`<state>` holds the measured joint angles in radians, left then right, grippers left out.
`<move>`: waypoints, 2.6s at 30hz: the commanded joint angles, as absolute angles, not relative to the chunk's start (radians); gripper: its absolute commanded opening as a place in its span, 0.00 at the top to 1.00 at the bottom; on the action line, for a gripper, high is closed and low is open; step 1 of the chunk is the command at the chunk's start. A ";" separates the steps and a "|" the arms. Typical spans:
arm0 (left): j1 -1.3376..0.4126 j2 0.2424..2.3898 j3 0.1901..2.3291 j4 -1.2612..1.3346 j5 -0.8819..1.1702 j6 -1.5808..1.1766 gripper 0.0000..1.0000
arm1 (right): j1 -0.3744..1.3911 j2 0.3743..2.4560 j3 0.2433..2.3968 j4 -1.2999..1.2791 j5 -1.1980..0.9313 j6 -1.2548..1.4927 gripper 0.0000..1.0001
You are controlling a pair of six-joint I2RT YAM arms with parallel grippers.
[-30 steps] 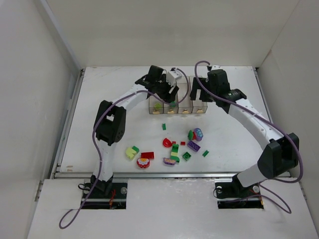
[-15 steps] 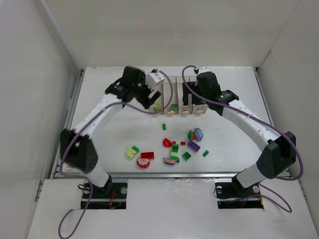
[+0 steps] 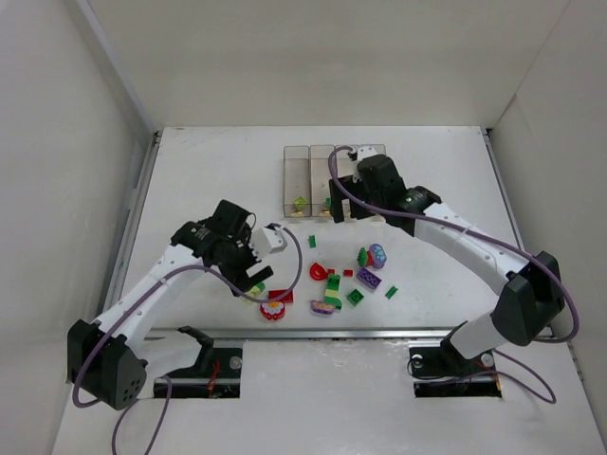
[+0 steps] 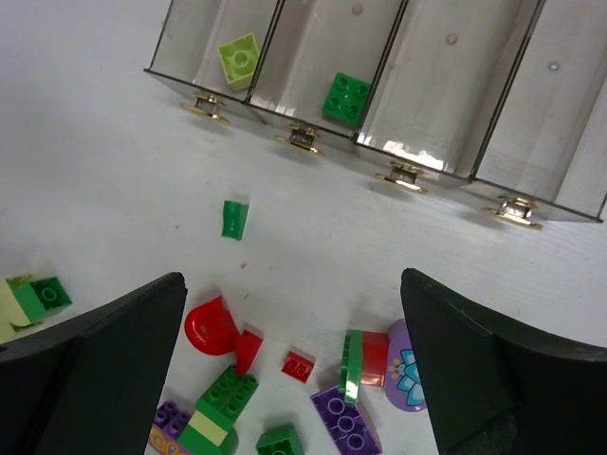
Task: Sort the legos into containers by color
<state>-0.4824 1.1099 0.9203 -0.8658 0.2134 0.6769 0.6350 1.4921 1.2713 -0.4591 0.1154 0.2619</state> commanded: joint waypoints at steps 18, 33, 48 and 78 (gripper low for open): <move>-0.612 1.212 0.730 -0.624 0.163 0.555 0.07 | 0.658 1.419 1.239 -0.411 0.129 0.314 0.00; -0.612 1.275 0.652 -0.503 0.042 0.577 0.23 | 0.658 1.448 1.259 -0.411 0.130 0.296 0.00; -0.612 1.252 0.672 -0.479 0.040 0.578 1.00 | 0.658 1.477 1.351 -0.454 0.112 0.278 0.00; -0.565 1.080 0.986 0.216 0.396 0.670 1.00 | 0.666 1.531 1.770 -0.468 -0.367 0.305 0.05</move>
